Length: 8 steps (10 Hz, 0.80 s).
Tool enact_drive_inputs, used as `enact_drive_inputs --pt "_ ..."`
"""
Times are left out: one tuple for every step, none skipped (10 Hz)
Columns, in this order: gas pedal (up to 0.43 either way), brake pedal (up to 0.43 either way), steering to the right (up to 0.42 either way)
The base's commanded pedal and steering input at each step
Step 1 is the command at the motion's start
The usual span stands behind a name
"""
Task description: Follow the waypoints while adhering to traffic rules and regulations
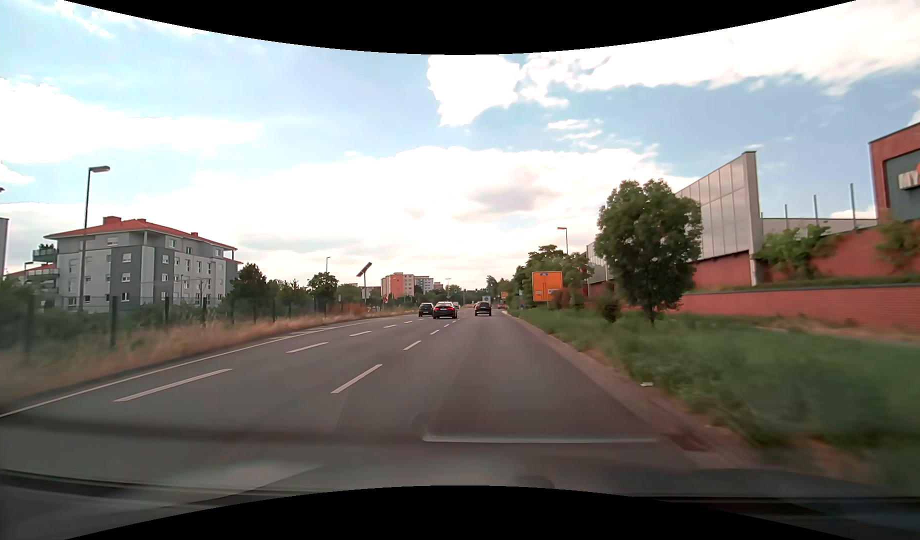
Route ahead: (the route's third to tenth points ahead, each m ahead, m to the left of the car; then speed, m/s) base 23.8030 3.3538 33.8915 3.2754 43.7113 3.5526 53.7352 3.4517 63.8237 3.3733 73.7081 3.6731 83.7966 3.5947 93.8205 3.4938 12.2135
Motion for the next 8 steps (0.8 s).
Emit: enact_drive_inputs --pt "0.079 0.000 -0.005" --pt "0.079 0.000 -0.005" --pt "0.079 0.000 -0.005" --pt "0.079 0.000 -0.005" --pt "0.079 0.000 -0.005" --pt "0.079 0.000 -0.005" --pt "0.079 0.000 -0.005" --pt "0.079 0.000 -0.005"
